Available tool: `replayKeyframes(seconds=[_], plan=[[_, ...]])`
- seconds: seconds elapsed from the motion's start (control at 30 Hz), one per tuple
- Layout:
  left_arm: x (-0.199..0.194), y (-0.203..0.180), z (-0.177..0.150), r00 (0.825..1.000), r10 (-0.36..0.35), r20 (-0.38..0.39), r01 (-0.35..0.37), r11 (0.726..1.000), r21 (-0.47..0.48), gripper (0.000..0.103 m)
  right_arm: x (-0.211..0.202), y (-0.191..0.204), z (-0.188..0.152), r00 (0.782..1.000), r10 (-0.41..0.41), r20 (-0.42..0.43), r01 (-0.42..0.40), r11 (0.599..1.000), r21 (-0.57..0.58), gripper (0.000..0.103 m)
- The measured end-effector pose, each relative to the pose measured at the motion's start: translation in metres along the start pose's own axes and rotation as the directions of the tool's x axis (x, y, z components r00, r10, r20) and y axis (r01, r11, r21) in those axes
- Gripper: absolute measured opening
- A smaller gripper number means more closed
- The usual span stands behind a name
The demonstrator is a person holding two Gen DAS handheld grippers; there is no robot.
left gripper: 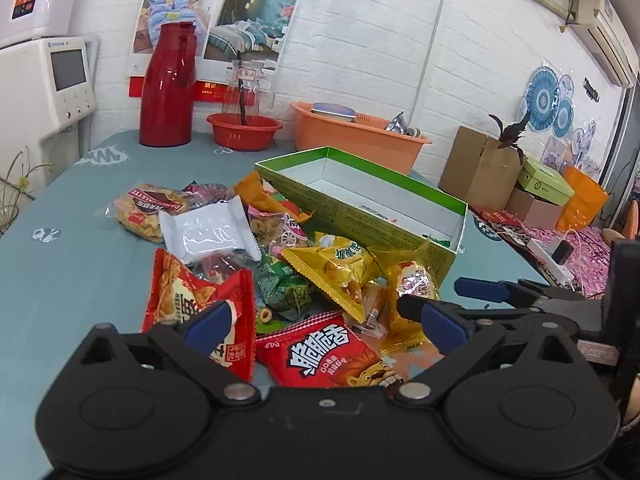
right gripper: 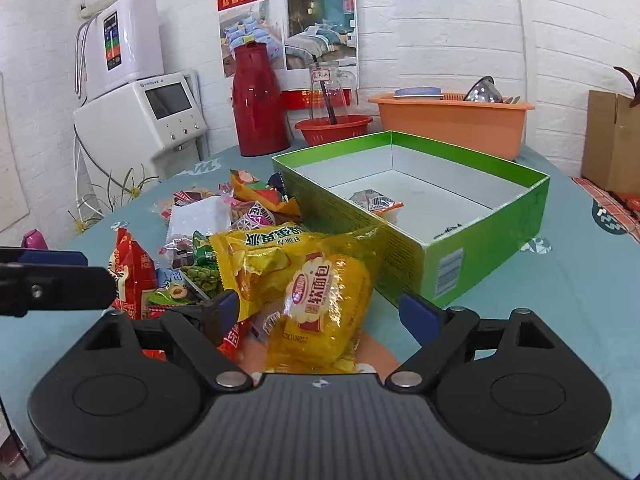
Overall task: Organize snacks
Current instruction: 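Grasp the small clear stick packet with the left gripper while the right grasps the yellow bread packet, then release the stick packet into the box with the left gripper while the right drops the bread packet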
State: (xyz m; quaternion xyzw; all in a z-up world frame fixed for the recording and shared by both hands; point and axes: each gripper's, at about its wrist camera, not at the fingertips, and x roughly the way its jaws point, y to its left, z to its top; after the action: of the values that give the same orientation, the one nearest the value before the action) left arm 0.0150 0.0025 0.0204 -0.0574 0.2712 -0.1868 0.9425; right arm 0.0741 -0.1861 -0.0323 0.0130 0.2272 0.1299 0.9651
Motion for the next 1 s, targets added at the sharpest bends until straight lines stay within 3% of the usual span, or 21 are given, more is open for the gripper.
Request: replayKeyframes(seconds=[0.1,0.17,0.27,0.33,0.37,0.4,0.5,0.73,0.9,0.93,0.97,1.0], plan=[[-0.002,0.001,-0.002,1.0,-0.029,-0.002,0.029,1.0,0.0,0.103,0.015,0.003,0.001,1.0,0.0,-0.018,0.0,1.0,-0.019,0.103],[0.0,-0.001,-0.002,0.999,-0.053,-0.009,0.053,0.998,0.013,0.103,0.017,-0.003,-0.001,0.999,-0.032,-0.043,0.031,0.999,-0.024,0.071],[0.009,-0.009,0.0,0.994,-0.102,-0.026,0.103,0.994,0.043,0.103,0.002,-0.02,-0.004,0.999,0.008,-0.053,-0.007,1.0,0.013,0.066],[0.021,-0.017,0.001,0.99,-0.132,-0.051,0.135,0.989,0.064,0.088,-0.012,-0.029,-0.009,0.999,0.001,-0.053,-0.001,1.0,0.003,0.065],[0.029,-0.021,0.002,0.987,-0.148,-0.065,0.153,0.986,0.072,0.075,-0.019,-0.034,-0.011,0.999,0.003,-0.054,-0.002,1.0,0.015,0.065],[0.037,-0.025,0.003,0.983,-0.165,-0.077,0.171,0.982,0.079,0.071,-0.023,-0.038,-0.012,0.998,-0.003,-0.057,0.005,1.0,0.025,0.065],[0.068,-0.042,0.005,0.977,-0.18,-0.116,0.193,0.974,0.117,0.071,-0.031,-0.046,-0.016,0.998,-0.048,-0.049,0.049,0.998,0.032,0.065],[0.118,-0.058,0.003,0.985,-0.039,-0.166,0.074,0.975,0.211,0.068,-0.029,-0.053,-0.019,0.998,-0.04,-0.046,0.042,0.998,0.049,0.066],[0.137,-0.05,-0.002,0.968,-0.044,-0.246,0.092,0.977,0.19,0.065,-0.022,-0.055,-0.019,0.998,-0.033,-0.052,0.037,0.998,0.06,0.067],[0.138,-0.05,-0.003,0.971,-0.043,-0.234,0.09,0.977,0.195,0.065,-0.02,-0.055,-0.019,0.998,-0.036,-0.054,0.039,0.997,0.061,0.067],[0.139,-0.05,-0.002,0.972,-0.039,-0.233,0.086,0.977,0.193,0.075,-0.018,-0.055,-0.021,0.998,-0.038,-0.057,0.041,0.997,0.061,0.068],[0.14,-0.049,-0.002,0.971,-0.04,-0.234,0.085,0.978,0.188,0.074,-0.016,-0.056,-0.021,0.998,-0.035,-0.059,0.039,0.997,0.06,0.068]])
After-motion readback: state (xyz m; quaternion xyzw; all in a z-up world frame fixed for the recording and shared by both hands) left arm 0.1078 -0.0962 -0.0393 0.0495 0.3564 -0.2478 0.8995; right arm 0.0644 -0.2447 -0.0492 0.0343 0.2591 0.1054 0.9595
